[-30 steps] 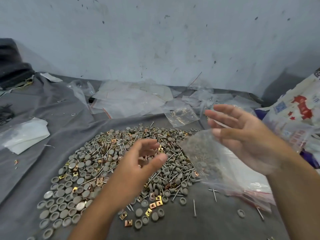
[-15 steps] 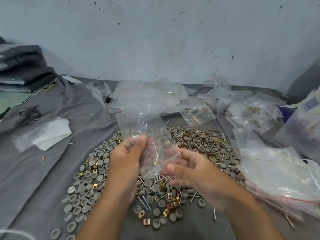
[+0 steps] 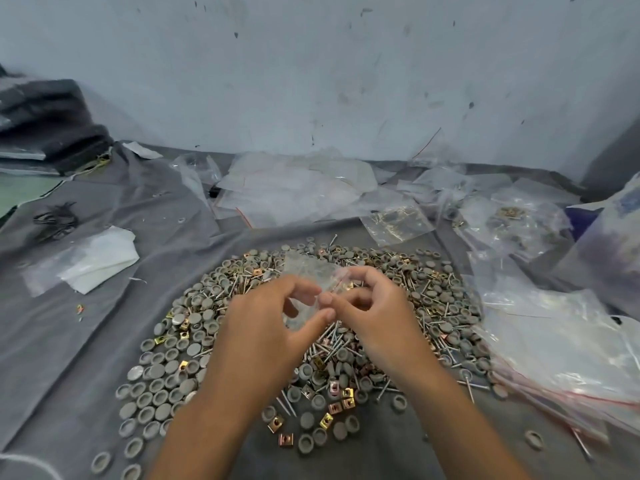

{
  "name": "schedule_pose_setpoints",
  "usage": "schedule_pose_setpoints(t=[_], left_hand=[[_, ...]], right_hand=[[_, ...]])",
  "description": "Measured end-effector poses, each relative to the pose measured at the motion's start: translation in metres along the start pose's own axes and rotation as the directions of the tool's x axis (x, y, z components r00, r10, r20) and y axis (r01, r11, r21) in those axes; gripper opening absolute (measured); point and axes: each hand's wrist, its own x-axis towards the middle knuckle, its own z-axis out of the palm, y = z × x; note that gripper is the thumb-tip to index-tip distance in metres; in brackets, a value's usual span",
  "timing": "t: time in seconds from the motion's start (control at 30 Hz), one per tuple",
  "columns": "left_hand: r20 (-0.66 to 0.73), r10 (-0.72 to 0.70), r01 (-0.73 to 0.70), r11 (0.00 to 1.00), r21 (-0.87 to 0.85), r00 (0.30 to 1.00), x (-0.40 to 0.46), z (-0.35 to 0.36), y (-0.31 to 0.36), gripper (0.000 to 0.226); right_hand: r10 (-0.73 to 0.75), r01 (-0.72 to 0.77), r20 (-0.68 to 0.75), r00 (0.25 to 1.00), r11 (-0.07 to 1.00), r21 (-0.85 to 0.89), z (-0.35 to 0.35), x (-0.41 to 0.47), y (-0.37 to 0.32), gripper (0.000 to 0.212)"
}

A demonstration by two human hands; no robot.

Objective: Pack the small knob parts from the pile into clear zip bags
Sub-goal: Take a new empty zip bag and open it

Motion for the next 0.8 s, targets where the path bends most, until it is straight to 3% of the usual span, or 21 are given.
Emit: schedule_pose_setpoints(t=[0.07,0.17,0.3,0.5,0.63,0.73,0.8], left_hand=[[0.025,0.011,-0.012,0.999,0.045,1.000,0.000,-0.002,-0.004,0.027],[-0.014,-0.012,0.011,0.999,-0.033,1.000,0.001,-0.006,-0.012,0.016],[-0.050,-0.060,0.057,0.997,-0.058,0.997,0.001,-0.009,-0.017,0.020],[-0.233,-0.030,0.046,0.997,0.061,0.972,0.004,-0.004,-0.015,0.025],[-0.295,0.080,-0.003,0.967,0.253,0.952,0.001,0.005,-0.011,0.025],[-0.248,0.122,-0.035,0.945,0.327,0.961,-0.003,0.010,-0.007,0.032],[-0.245,0.078,0.008,0.944,0.331,0.967,-0.003,0.010,-0.008,0.032]], right_hand=[[0.000,0.000,-0.008,1.000,1.000,-0.002,0.002,0.002,0.000,0.052],[-0.022,0.022,-0.015,1.000,1.000,-0.009,0.004,0.004,0.000,0.050],[-0.014,0.014,-0.023,1.000,1.000,-0.005,0.006,0.006,-0.002,0.045],[0.003,-0.003,-0.004,1.000,0.996,-0.087,0.010,0.002,-0.007,0.040],[0.016,-0.013,0.022,1.000,0.994,-0.108,0.016,0.000,-0.003,0.039],[0.102,-0.091,0.116,0.988,0.991,-0.096,0.011,0.002,-0.001,0.047],[0.187,-0.145,0.222,0.957,0.971,-0.191,0.005,0.002,0.002,0.050]])
